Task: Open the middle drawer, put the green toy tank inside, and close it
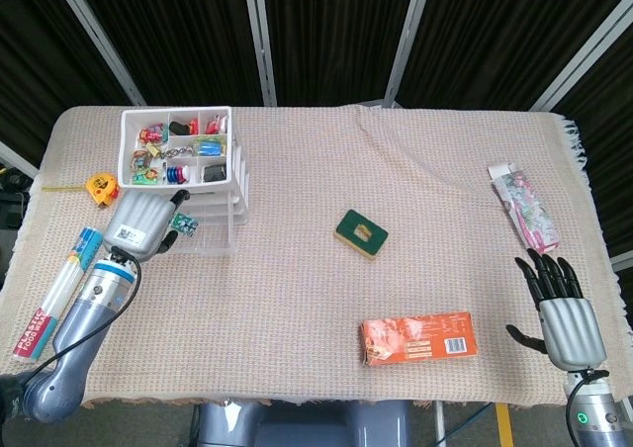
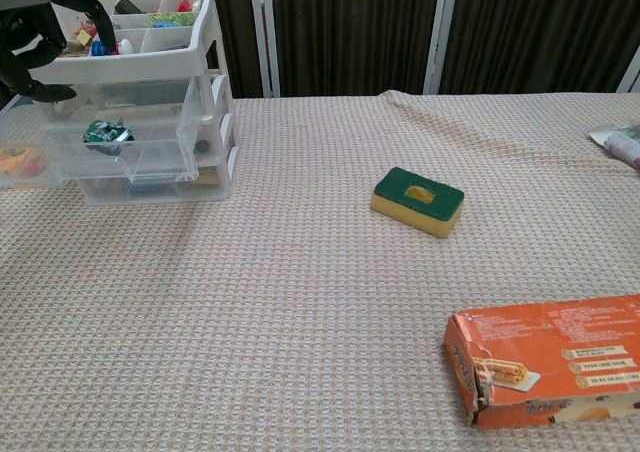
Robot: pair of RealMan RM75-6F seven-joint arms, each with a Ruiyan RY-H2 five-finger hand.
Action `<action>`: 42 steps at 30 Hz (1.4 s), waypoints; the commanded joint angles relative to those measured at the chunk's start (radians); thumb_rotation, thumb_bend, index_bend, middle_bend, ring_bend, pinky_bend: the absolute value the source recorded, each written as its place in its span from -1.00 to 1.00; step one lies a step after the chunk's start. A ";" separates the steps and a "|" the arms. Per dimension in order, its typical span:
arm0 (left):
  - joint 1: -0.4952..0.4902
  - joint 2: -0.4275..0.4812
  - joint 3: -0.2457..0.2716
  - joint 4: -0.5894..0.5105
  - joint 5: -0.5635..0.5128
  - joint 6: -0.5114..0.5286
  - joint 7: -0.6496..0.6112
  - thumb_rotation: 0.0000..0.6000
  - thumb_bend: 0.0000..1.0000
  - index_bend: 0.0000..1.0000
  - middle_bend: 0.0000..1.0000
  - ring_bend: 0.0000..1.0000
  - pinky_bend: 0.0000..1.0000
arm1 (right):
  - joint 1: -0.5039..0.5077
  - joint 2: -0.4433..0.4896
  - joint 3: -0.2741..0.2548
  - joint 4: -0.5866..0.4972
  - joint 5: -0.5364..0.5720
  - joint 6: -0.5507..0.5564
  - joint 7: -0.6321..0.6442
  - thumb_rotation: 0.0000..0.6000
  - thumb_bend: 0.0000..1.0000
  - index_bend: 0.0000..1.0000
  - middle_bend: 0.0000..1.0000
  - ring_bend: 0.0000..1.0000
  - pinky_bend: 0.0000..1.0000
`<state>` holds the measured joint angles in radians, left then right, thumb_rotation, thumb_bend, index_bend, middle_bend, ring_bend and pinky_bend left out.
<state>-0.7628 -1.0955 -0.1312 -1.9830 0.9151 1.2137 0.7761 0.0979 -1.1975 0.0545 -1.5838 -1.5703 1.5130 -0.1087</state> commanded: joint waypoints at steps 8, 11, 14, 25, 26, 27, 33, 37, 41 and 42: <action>0.237 -0.060 0.258 0.153 0.677 0.293 -0.071 1.00 0.98 -0.56 -0.75 -0.69 -0.57 | -0.001 -0.003 0.001 0.000 0.002 0.002 -0.008 1.00 -0.98 -0.83 -1.00 -1.00 -1.00; 0.265 -0.066 0.303 0.218 0.742 0.285 -0.085 1.00 1.00 -0.59 -0.91 -0.84 -0.65 | -0.001 -0.004 0.002 0.000 0.004 0.002 -0.010 1.00 -0.98 -0.83 -1.00 -1.00 -1.00; 0.276 -0.064 0.325 0.271 0.783 0.264 -0.052 1.00 1.00 -0.61 -0.97 -0.89 -0.68 | -0.001 -0.004 0.003 -0.001 0.005 0.002 -0.011 1.00 -0.98 -0.83 -1.00 -1.00 -1.00; 0.266 -0.017 0.374 0.389 0.910 0.126 0.096 1.00 1.00 -0.68 -1.00 -1.00 -0.85 | -0.001 -0.005 0.004 -0.002 0.007 0.001 -0.013 1.00 -0.98 -0.83 -1.00 -1.00 -1.00; 0.261 -0.011 0.375 0.391 0.920 0.109 0.109 1.00 1.00 -0.68 -1.00 -1.00 -0.85 | -0.001 -0.005 0.004 -0.002 0.008 0.001 -0.013 1.00 -0.98 -0.83 -1.00 -1.00 -1.00; 0.258 -0.007 0.376 0.394 0.928 0.098 0.118 1.00 1.00 -0.69 -1.00 -1.00 -0.85 | -0.001 -0.005 0.004 -0.002 0.008 0.000 -0.013 1.00 -0.98 -0.83 -1.00 -1.00 -1.00; 0.233 -0.004 0.384 0.415 0.983 0.010 0.190 1.00 1.00 -0.71 -1.00 -1.00 -0.85 | -0.001 -0.005 0.005 -0.001 0.008 0.002 -0.012 1.00 -0.98 -0.83 -1.00 -1.00 -1.00; 0.223 -0.018 0.375 0.424 0.988 -0.044 0.217 1.00 1.00 -0.71 -1.00 -1.00 -0.85 | -0.001 -0.005 0.005 0.000 0.007 0.004 -0.011 1.00 -0.98 -0.83 -1.00 -1.00 -1.00; 0.218 -0.032 0.355 0.429 0.972 -0.088 0.232 1.00 1.00 -0.71 -1.00 -1.00 -0.86 | -0.001 -0.005 0.005 0.000 0.006 0.004 -0.009 1.00 -0.98 -0.83 -1.00 -1.00 -1.00; 0.217 -0.035 0.349 0.429 0.968 -0.099 0.239 1.00 1.00 -0.71 -1.00 -1.00 -0.86 | -0.001 -0.005 0.005 0.000 0.006 0.003 -0.008 1.00 -0.98 -0.83 -1.00 -1.00 -1.00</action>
<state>-0.5426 -1.1240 0.2268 -1.5563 1.8894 1.1276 1.0054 0.0967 -1.2022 0.0595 -1.5838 -1.5639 1.5165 -0.1170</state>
